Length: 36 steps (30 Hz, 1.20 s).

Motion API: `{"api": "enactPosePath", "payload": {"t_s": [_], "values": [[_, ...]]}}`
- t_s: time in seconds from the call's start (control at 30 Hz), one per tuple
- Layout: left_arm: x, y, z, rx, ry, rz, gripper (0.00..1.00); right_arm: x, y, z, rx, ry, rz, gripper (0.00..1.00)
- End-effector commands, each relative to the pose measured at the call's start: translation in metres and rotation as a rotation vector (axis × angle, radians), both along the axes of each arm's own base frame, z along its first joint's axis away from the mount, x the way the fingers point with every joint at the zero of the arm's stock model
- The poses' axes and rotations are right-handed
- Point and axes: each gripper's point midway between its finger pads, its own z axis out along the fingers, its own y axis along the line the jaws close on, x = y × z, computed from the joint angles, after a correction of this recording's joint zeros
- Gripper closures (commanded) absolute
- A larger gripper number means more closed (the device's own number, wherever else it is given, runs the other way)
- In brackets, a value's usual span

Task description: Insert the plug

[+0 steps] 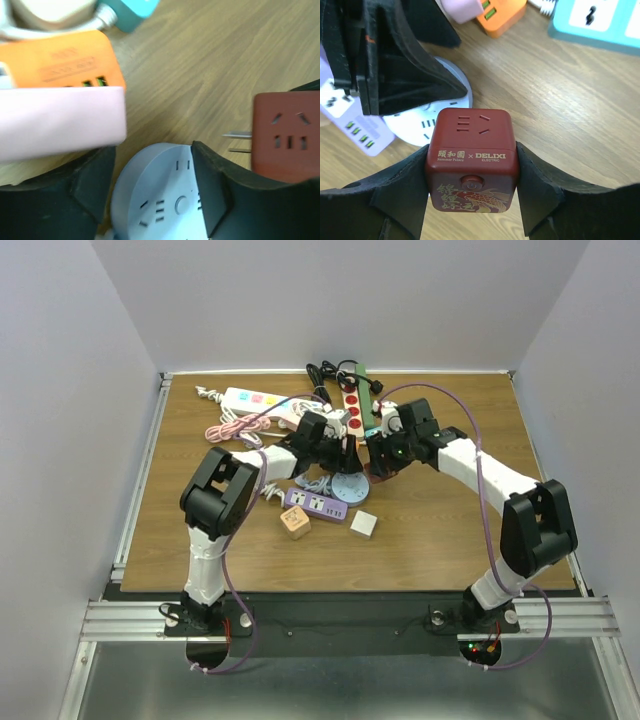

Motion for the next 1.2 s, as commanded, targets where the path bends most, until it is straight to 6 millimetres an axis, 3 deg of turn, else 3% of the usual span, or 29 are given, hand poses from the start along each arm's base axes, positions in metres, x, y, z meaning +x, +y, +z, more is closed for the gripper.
{"api": "enactPosePath", "payload": {"t_s": [0.0, 0.17, 0.37, 1.17], "values": [[0.021, 0.021, 0.064, -0.006, -0.180, 0.089, 0.21, -0.002, 0.012, 0.045, 0.044, -0.059, 0.044, 1.00], [0.012, 0.033, 0.054, 0.045, -0.144, 0.107, 0.17, -0.018, 0.032, 0.029, 0.024, 0.015, 0.126, 1.00], [0.000, 0.044, 0.029, 0.104, -0.102, 0.104, 0.27, -0.031, 0.045, 0.024, -0.003, 0.051, 0.181, 1.00], [-0.011, 0.033, 0.015, 0.096, -0.061, 0.028, 0.34, -0.028, 0.043, -0.002, -0.099, 0.059, 0.206, 1.00]]}}
